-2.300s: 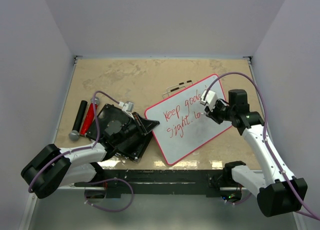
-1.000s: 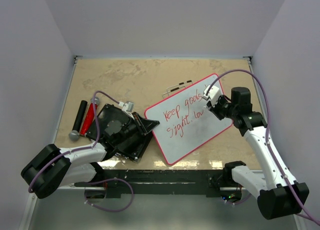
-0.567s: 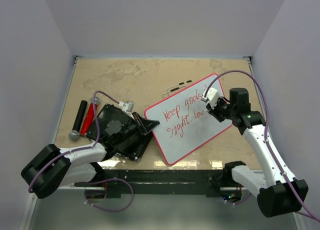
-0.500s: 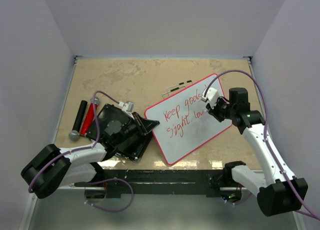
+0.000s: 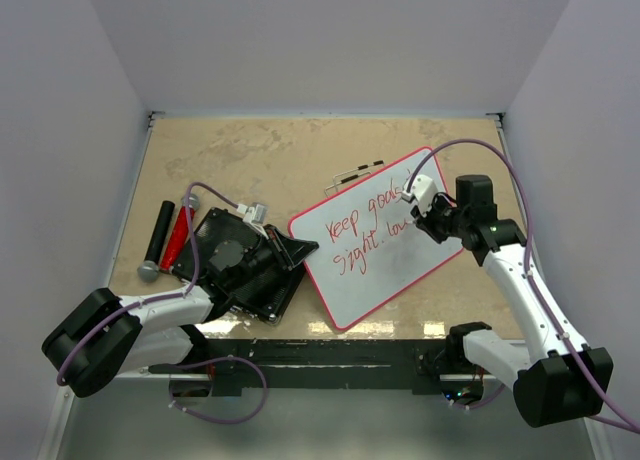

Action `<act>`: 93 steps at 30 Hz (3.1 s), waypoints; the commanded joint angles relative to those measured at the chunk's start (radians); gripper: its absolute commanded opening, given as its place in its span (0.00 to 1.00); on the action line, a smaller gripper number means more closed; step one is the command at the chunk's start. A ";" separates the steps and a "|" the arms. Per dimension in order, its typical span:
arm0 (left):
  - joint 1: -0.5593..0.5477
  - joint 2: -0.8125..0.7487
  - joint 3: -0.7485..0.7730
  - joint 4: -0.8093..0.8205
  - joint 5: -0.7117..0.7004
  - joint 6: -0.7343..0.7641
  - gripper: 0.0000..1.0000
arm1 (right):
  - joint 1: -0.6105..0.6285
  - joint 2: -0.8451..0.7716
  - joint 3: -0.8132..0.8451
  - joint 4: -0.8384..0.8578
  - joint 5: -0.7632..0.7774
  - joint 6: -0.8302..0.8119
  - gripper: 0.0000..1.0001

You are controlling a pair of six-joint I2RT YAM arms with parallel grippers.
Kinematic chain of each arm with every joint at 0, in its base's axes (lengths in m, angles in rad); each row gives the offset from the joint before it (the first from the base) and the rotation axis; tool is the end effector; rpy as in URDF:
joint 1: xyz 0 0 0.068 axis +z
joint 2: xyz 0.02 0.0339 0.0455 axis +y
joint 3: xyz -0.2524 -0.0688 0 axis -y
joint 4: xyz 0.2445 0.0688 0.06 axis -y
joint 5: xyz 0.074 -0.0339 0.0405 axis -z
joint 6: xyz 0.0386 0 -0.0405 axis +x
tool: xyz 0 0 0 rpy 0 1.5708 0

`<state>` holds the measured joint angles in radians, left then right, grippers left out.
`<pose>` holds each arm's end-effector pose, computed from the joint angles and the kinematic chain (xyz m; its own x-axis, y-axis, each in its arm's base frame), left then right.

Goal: Write a sentence on the whiteboard
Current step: Pick up the sentence from the whiteboard.

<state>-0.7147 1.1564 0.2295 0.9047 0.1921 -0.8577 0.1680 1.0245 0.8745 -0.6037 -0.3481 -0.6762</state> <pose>0.1651 -0.1530 0.1825 -0.6066 -0.4566 -0.6508 0.5025 0.4142 -0.7589 0.2147 0.0498 0.2765 -0.2744 -0.6432 -0.7148 -0.7361 0.6188 -0.2743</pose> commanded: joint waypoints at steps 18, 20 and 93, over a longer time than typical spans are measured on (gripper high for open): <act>-0.009 0.017 -0.021 -0.064 0.063 0.129 0.00 | -0.005 0.011 0.017 0.087 -0.028 0.017 0.00; -0.008 0.019 -0.021 -0.063 0.061 0.131 0.00 | -0.007 0.011 0.015 0.082 -0.040 0.009 0.00; -0.008 -0.044 -0.015 -0.217 0.078 0.201 0.00 | -0.197 -0.155 0.014 -0.056 -0.101 -0.105 0.00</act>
<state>-0.7151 1.1114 0.2337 0.8608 0.2260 -0.7887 0.0154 0.8642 0.8963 -0.6724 -0.4133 -0.7322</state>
